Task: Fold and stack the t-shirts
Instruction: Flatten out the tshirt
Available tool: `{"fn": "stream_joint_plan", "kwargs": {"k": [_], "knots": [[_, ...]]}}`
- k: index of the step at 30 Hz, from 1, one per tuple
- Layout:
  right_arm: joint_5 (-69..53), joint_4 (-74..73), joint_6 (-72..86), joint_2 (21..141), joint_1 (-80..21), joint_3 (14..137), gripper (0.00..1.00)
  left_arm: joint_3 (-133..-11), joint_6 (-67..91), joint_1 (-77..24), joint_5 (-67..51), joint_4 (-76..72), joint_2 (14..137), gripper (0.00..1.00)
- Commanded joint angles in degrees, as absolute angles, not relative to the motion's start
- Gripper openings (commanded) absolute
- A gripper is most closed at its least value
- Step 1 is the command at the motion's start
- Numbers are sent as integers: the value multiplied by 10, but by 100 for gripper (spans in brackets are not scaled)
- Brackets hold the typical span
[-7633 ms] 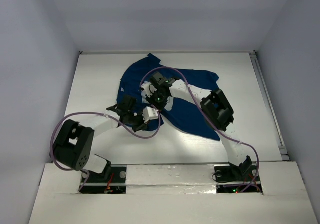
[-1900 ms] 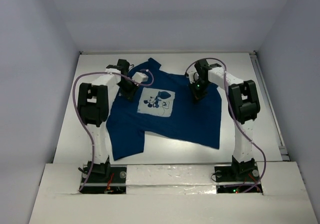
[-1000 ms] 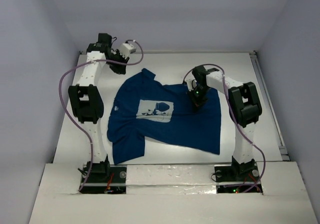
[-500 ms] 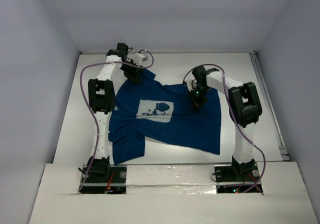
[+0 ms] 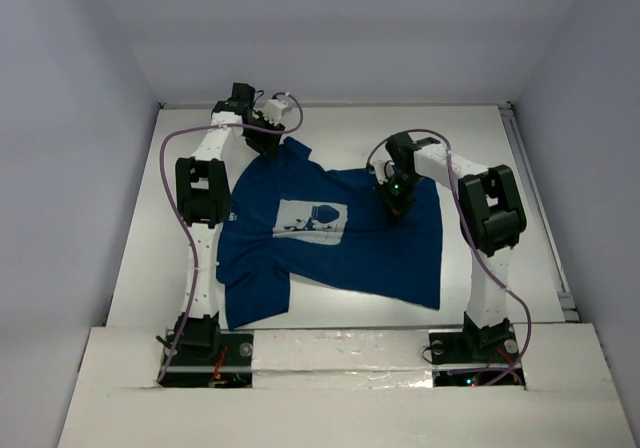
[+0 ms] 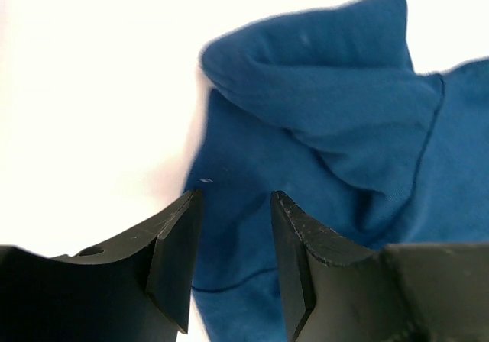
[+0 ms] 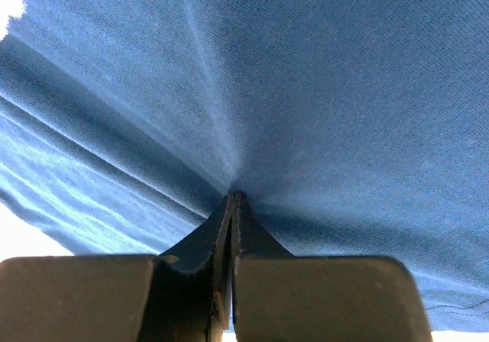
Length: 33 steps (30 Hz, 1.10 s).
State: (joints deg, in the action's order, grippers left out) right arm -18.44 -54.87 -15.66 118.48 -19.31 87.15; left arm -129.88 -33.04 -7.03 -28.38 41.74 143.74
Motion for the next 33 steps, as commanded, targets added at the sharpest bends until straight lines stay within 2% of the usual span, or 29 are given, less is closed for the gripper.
{"fn": "stream_joint_plan", "kwargs": {"k": [1,13,16,20,33], "knots": [[-198,-541,-164,1154,-197,864,0,-1302,-312,-74,-273,384,1392,38],[-206,-540,-168,1158,-202,864,0,-1305,-313,-74,-277,366,1408,39],[-209,-541,-168,1156,-202,866,0,-1329,-324,-74,-310,388,1427,43],[-211,-540,-171,1150,-202,864,0,-1380,-346,-79,-343,452,1467,43],[-221,-538,-167,1142,-207,861,0,-1338,-343,-84,-316,419,1467,40]]}}
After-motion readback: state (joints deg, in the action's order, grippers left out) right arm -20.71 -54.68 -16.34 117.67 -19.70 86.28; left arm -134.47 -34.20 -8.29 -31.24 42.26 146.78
